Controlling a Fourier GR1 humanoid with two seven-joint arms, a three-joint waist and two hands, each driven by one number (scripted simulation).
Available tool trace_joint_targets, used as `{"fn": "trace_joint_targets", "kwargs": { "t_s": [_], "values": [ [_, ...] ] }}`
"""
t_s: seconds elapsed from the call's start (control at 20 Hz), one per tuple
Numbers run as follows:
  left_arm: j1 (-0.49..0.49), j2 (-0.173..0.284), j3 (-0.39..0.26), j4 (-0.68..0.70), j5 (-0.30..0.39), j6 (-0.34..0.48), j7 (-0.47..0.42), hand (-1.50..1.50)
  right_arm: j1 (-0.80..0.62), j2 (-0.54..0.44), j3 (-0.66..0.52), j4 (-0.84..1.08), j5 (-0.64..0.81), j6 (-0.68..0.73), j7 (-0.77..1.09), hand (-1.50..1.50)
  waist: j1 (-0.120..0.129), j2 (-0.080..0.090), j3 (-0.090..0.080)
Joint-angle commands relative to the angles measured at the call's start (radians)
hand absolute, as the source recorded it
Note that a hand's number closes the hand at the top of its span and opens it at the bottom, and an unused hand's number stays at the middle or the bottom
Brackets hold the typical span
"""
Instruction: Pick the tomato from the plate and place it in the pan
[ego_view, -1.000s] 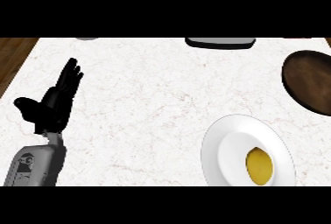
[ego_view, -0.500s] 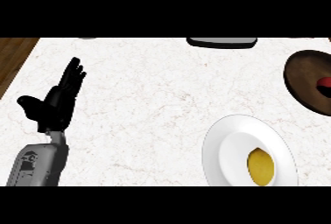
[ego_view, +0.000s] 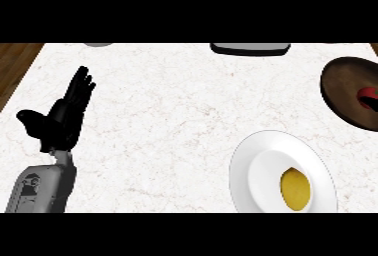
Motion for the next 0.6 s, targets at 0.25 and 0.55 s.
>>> {"fn": "trace_joint_targets", "kwargs": {
  "t_s": [0.25,0.55],
  "values": [
    [0.025,0.017,0.027,0.002,-0.003,0.01,0.008,0.0,0.077,0.021,-0.138,-0.057,-0.237,0.212,-0.216,-1.5,-0.052,-0.027,-0.007],
    [0.089,0.002,0.023,-0.021,-0.011,0.021,-0.01,0.0,0.205,0.12,-0.092,-0.232,-0.3,0.374,-0.25,-1.5,-0.079,-0.04,-0.011]
  ]
}}
